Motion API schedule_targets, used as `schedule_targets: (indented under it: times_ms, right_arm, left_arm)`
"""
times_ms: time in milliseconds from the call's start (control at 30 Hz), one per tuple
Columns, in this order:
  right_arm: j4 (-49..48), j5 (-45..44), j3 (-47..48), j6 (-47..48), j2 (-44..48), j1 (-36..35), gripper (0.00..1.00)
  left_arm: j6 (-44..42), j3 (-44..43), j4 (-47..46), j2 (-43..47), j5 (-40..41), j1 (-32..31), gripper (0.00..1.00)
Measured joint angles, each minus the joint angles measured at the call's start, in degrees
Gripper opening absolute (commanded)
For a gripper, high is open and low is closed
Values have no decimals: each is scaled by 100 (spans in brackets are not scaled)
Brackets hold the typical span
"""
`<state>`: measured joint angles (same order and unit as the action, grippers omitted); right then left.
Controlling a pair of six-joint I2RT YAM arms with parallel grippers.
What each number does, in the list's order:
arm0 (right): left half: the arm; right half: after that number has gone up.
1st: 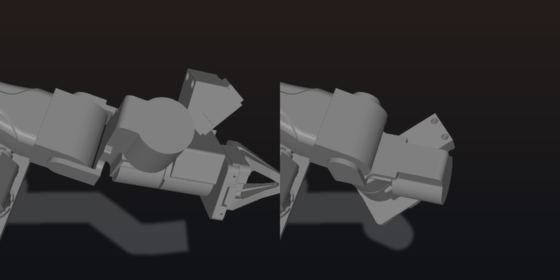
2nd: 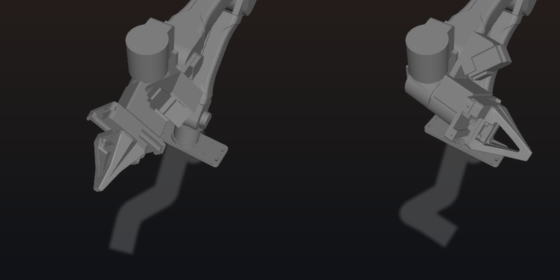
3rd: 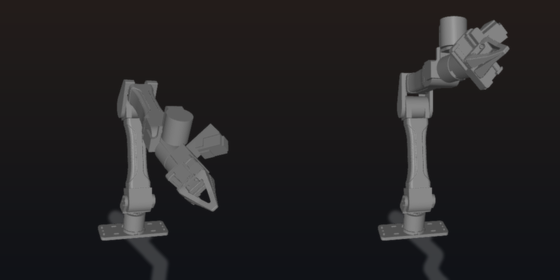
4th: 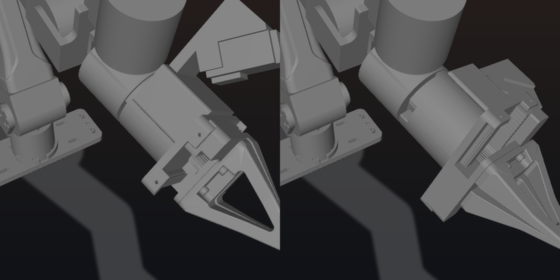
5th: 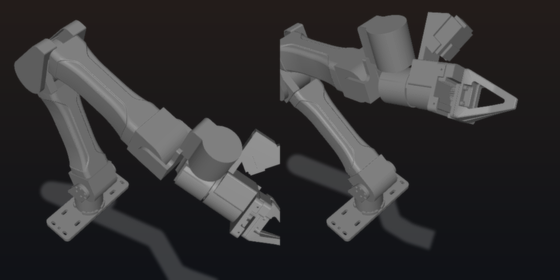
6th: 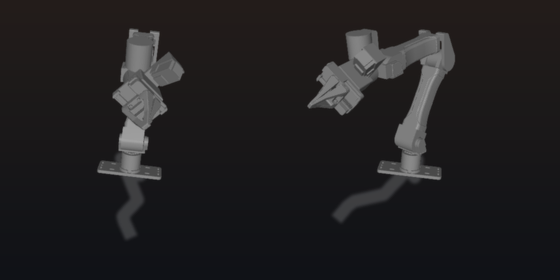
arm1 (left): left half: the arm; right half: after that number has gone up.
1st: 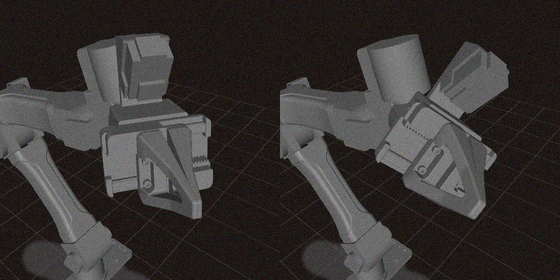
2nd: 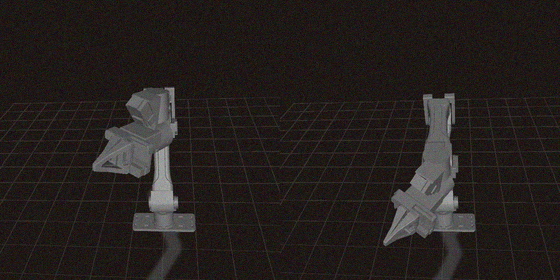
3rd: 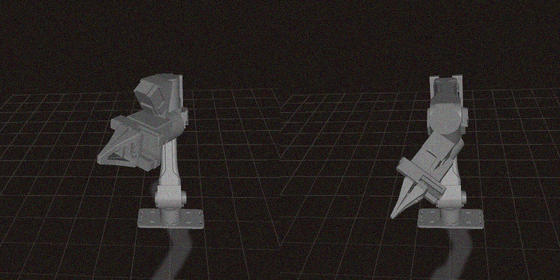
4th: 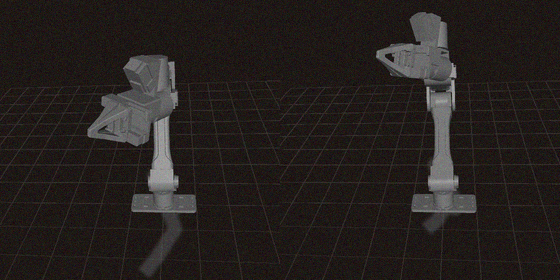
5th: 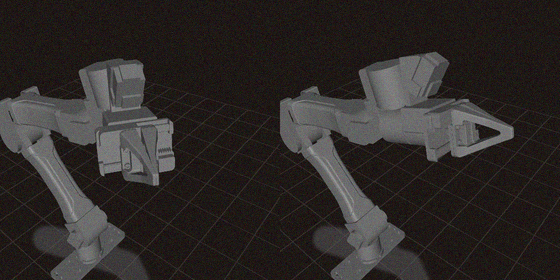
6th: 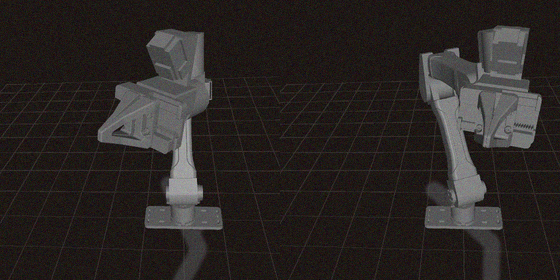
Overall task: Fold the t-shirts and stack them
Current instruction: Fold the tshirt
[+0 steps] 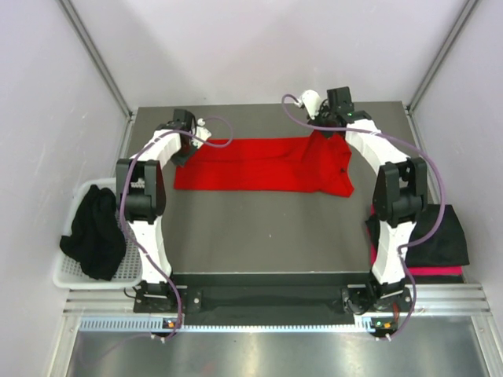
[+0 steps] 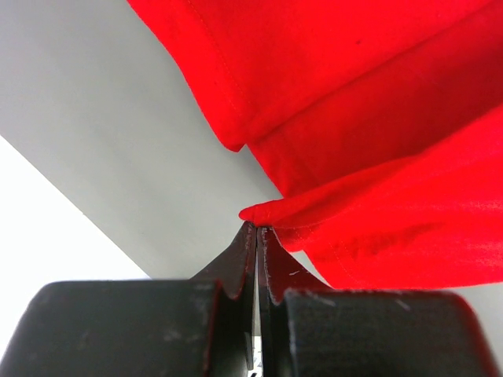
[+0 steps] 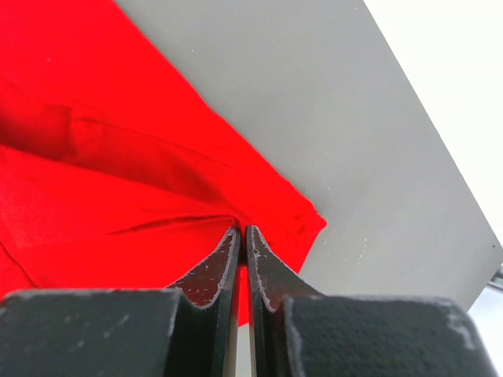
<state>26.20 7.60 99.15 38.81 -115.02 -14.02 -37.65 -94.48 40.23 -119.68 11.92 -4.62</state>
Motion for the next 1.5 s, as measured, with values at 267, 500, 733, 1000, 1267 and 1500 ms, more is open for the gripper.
schedule_targets:
  times_ms: [267, 500, 733, 1000, 1267, 1500]
  right_arm:
    - [-11, -9, 72, -44, -260, 0, 5]
    - [-85, -44, 103, -208, -321, 0, 37]
    - [-389, 46, -293, -498, 160, 2, 47]
    - [140, 800, -330, -348, 286, -61, 40]
    - [719, 916, -247, -326, -581, -118, 38]
    - [940, 925, 15, -328, -748, -120, 38]
  left_arm:
    - [26, -90, -22, -153, 105, 0, 0]
    - [306, -144, -138, -203, 153, 0, 30]
    - [896, 339, -791, 640, 2, -61, 37]
    - [1364, 1163, -1316, 1705, -662, -352, 22]
    - [1582, 1897, -1213, 885, -822, -334, 19]
    - [1650, 1869, -1353, 831, -855, -334, 19]
